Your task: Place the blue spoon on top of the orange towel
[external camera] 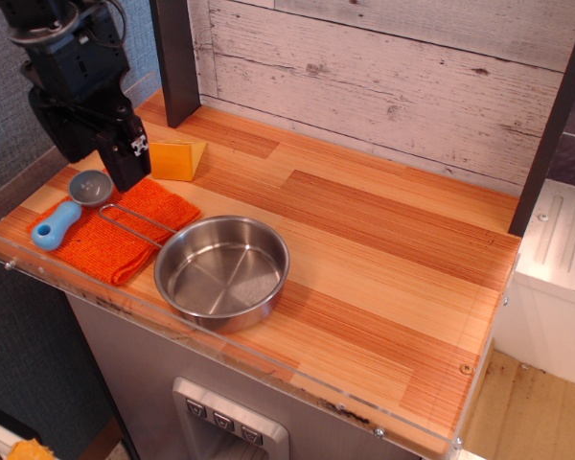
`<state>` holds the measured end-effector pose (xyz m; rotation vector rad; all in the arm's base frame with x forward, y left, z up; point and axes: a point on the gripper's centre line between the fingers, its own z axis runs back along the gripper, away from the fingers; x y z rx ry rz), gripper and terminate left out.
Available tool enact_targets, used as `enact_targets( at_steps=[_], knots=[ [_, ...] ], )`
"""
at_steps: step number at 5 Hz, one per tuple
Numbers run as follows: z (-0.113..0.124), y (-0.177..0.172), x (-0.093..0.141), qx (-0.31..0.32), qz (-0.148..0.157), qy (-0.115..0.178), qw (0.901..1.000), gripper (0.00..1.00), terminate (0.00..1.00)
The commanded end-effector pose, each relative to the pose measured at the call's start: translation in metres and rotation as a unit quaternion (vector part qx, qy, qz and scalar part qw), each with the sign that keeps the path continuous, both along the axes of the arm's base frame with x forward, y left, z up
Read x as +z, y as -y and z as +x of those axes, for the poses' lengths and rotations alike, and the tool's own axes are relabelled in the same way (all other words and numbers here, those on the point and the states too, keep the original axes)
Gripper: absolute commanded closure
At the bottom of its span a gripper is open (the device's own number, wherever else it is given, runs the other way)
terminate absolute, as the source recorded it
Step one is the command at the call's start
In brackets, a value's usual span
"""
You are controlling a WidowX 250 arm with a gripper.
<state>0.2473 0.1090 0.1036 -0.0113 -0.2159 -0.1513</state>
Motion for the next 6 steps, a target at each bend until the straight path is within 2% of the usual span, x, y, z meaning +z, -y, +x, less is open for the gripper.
enact_targets(
  at_steps=[1,2,3,4,5,6],
  knots=[
    [0.017,0.042,0.004,0.006,-0.022,0.011,0.9997,0.0,0.0],
    [0.027,0.06,0.004,-0.018,-0.013,-0.003,0.9997,0.0,0.0],
    [0.032,0.071,0.004,-0.026,-0.003,-0.033,0.9991,0.0,0.0],
    [0.032,0.079,0.004,-0.029,-0.002,-0.036,0.9989,0.0,0.0],
    [0.024,0.084,0.007,-0.031,0.001,-0.052,0.9981,0.0,0.0],
    [0.024,0.084,0.007,-0.031,0.001,-0.052,0.9981,0.0,0.0]
  ],
)
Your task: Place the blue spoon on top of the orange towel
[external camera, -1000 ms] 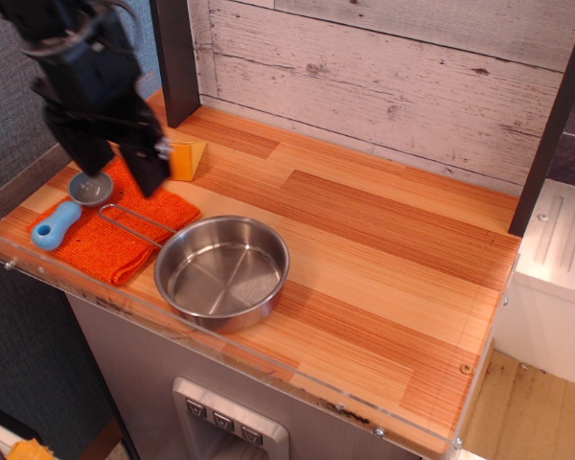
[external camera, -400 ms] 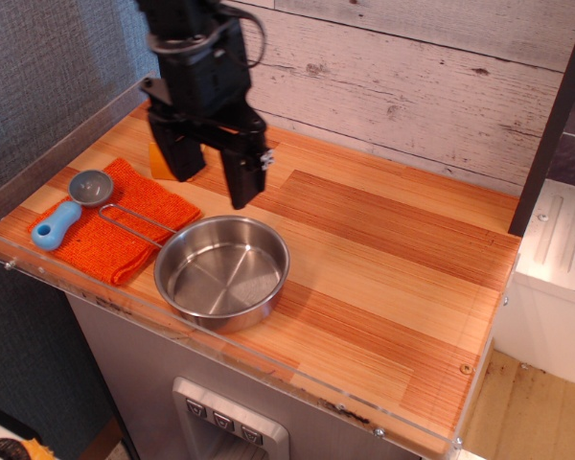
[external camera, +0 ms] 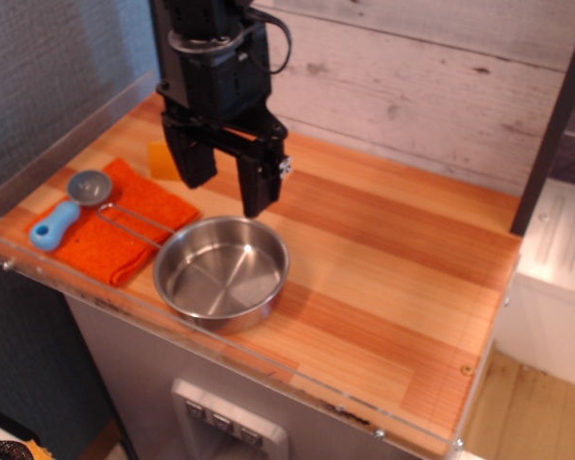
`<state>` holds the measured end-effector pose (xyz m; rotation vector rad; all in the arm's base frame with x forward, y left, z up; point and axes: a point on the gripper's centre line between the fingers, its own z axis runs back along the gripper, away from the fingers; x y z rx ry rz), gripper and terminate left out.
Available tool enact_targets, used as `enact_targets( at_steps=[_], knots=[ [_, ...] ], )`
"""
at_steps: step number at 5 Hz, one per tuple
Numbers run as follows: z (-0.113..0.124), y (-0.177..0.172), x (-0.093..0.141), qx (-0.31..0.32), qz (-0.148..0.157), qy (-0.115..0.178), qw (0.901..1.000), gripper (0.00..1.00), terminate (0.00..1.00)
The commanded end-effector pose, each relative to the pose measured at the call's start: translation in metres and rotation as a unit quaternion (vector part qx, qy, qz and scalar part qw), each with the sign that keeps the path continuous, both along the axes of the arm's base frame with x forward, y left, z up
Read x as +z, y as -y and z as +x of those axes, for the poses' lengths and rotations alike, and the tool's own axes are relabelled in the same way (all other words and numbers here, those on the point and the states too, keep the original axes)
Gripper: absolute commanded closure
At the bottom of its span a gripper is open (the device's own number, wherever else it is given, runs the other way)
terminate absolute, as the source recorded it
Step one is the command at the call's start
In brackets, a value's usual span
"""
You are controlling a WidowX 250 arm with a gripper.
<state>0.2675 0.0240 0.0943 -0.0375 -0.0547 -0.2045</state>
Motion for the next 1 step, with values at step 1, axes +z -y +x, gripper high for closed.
enact_targets(
  at_steps=[1],
  knots=[
    [0.0035,-0.0008,0.0167,-0.003,0.004,0.029,0.9996,0.0,1.0]
  ],
)
